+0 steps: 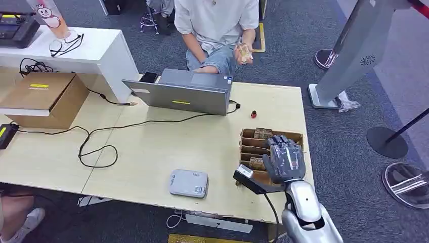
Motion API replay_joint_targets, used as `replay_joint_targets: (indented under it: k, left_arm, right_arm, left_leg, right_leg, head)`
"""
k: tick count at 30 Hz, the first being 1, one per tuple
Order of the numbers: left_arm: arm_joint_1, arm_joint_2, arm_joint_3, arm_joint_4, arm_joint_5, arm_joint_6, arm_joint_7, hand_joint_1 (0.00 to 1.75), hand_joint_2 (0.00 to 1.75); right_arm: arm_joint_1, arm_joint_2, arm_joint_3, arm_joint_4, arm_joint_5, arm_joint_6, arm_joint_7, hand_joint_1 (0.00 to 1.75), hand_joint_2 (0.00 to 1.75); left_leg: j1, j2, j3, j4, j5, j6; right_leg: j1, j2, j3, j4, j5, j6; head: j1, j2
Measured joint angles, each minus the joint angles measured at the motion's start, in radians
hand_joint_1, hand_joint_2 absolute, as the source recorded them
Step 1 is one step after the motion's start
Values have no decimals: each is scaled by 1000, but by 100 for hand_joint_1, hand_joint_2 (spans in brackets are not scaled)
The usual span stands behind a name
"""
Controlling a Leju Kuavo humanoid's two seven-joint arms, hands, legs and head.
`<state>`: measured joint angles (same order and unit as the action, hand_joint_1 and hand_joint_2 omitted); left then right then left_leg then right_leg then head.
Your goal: Pass the card to the sensor for recognition and then transmit it.
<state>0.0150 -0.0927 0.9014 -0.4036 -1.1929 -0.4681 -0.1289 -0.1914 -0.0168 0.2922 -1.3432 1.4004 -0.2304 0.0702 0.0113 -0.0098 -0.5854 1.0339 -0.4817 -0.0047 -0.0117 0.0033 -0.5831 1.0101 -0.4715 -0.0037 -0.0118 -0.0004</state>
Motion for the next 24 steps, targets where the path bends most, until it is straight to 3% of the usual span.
replay_joint_targets:
  k: [2, 5, 13, 16, 24]
  left_arm:
    - [0, -2, 2, -4, -2, 0, 0, 0, 0]
    - [0, -3, 7, -6, -4, -1, 0, 0, 0]
    - [0, -3, 17, -7, -8, -2, 0, 0, 0]
    - [0, -3, 21, -7, -9, -2, 0, 0, 0]
    - [-3, -3, 24, -7, -16, 1, 0, 0, 0]
  right_arm:
    - [-2, 0, 5, 5, 0, 0, 0, 68, 175]
    - [-6, 0, 9, 11, 0, 0, 0, 65, 175]
    - [-12, 2, 26, 16, 1, 3, 0, 65, 175]
    - [-15, 2, 28, 20, 0, 5, -8, 73, 175]
    - [-24, 2, 33, 42, -8, 2, -16, 70, 175]
  left_leg:
    - [0, 0, 0, 0, 0, 0]
    - [0, 0, 0, 0, 0, 0]
    - [0, 0, 0, 0, 0, 0]
    - [0, 0, 0, 0, 0, 0]
    - [0, 0, 0, 0, 0, 0]
  right_leg:
    - [0, 0, 0, 0, 0, 0]
    - [0, 0, 0, 0, 0, 0]
    - [0, 0, 0, 0, 0, 0]
    - [0, 0, 0, 0, 0, 0]
    - [0, 0, 0, 0, 0, 0]
  head:
    - [0, 0]
    - [0, 0]
    - [0, 0]
    - [0, 0]
    - [0, 0]
